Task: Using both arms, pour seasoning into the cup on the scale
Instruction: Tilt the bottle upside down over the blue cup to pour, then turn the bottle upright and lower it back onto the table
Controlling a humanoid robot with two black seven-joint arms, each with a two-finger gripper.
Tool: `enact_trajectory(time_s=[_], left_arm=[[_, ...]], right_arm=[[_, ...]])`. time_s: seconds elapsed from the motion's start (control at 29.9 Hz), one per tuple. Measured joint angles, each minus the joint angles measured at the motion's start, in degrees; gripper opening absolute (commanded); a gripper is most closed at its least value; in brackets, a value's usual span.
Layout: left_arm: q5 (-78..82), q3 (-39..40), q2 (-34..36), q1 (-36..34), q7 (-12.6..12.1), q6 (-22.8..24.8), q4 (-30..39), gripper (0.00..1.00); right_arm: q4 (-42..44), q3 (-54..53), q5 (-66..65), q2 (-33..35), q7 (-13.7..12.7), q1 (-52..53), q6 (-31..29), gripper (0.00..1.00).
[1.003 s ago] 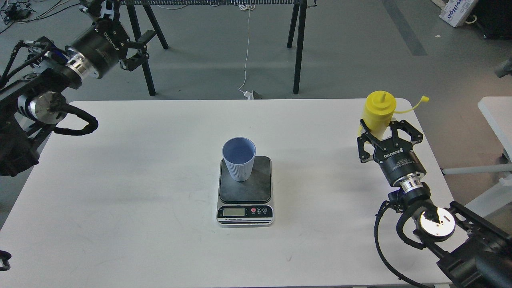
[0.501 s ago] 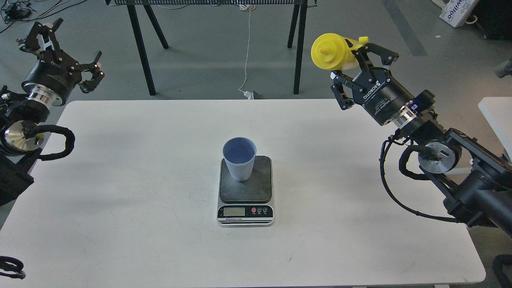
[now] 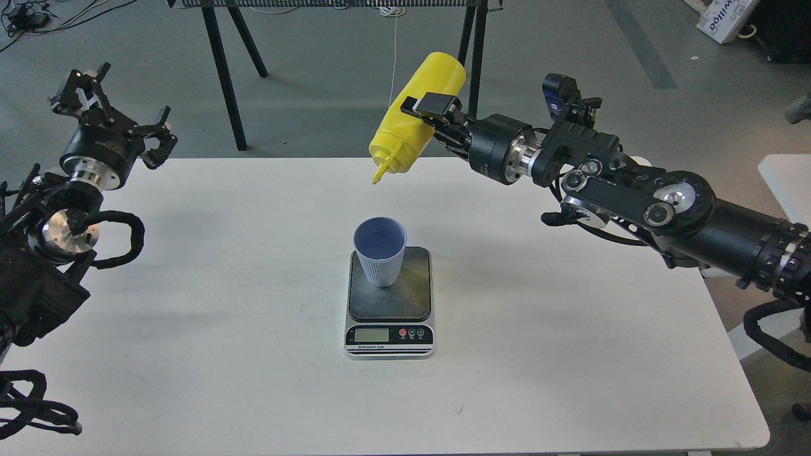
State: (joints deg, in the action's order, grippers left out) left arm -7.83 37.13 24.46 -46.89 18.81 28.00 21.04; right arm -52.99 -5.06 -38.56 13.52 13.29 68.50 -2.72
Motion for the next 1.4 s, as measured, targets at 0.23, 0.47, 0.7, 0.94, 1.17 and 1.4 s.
enact_trajectory(time_s=[0.23,0.47,0.7,0.94,1.17,1.4], left_arm=[[0.00,0.05,0.02,0.03,0.15,0.00,-0.21,1.00],[0.01,0.05,0.16,-0.01,0.18,0.00,-0.29,1.00],[0.01,0.22,0.10,-0.11,0.35,0.00,-0.30,1.00],[0.01,0.72,0.37,0.15,0.27,0.00,-0.30,1.00],[0.01,0.82,0.65,0.16,0.25,0.00,-0.30,1.00],[0.05,0.84,0.75,0.03,0.00,0.00,-0.30,1.00]], right_arm=[[4.54,11.36,-5.90,-4.85,-1.32,7.41,3.16,0.39],[4.95,16.47,-11.70,-7.10,-3.87,9.39,8.82,0.38],[6.01,21.00,-14.79,-11.87,-6.36,9.03,15.28,0.38],[5.66,23.81,-15.12,-12.82,-6.43,8.95,15.64,0.38],[3.48,21.61,-12.81,-9.63,-6.48,9.29,14.93,0.38],[-1.85,9.82,1.36,1.76,-7.21,6.45,8.16,0.40]])
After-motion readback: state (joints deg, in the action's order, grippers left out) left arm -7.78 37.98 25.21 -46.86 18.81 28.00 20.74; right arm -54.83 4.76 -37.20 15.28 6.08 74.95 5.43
